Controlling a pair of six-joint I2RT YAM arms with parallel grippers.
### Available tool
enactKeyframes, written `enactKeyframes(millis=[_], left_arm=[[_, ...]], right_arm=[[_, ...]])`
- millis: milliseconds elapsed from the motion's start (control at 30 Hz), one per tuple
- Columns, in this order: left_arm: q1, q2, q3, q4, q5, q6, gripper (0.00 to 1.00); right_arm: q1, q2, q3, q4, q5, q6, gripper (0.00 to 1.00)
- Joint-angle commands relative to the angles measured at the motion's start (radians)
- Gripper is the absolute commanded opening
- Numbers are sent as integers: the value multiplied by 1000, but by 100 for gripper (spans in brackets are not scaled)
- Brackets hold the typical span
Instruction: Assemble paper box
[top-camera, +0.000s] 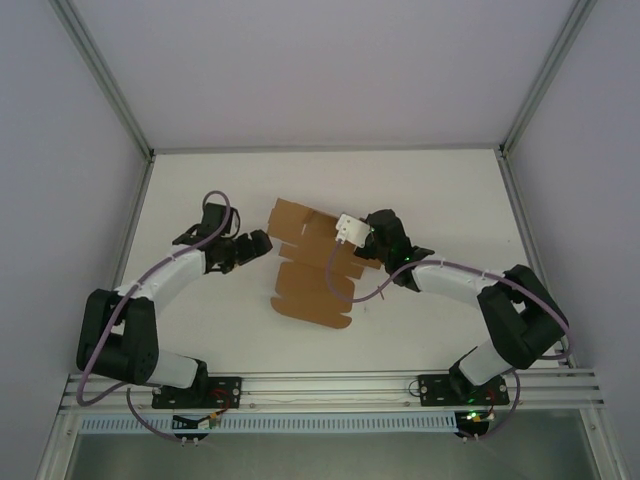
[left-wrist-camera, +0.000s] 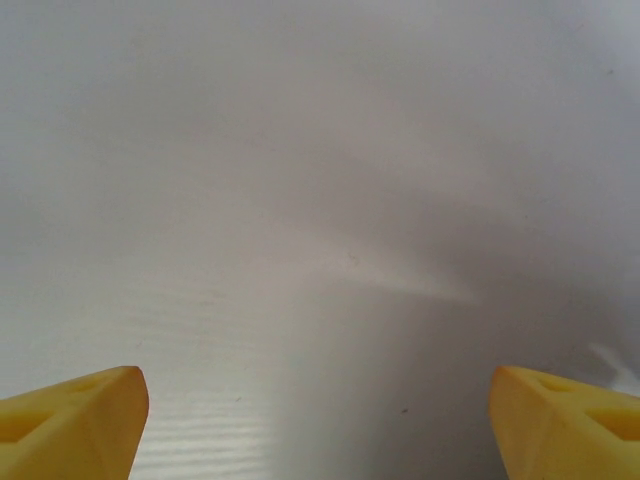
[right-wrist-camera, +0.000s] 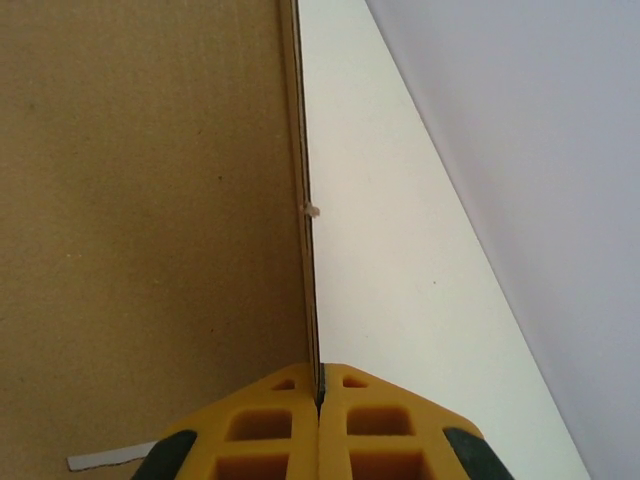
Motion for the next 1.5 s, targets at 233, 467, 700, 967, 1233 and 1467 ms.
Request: enactKeyframes(millis=[233, 467, 700, 967, 1233, 1467], left_arm=[[-33, -22, -118, 284, 262, 95, 81], [-76, -10, -117, 338, 312, 90, 76], [-94, -3, -128, 461, 413, 30, 76], [-121, 54, -102, 483, 424, 34, 69], [-141, 137, -102, 632, 476, -12, 52], [-153, 182, -91, 657, 480, 11, 31]], right_arm=[[-11, -11, 41, 1, -28, 70, 0], [-11, -15, 56, -23, -37, 96, 0], [-1, -10, 55, -33, -22, 111, 0], [23, -6, 50, 6, -4, 119, 0], [32, -22, 48, 11, -54, 162, 0], [33, -36, 46, 3, -74, 173, 0]])
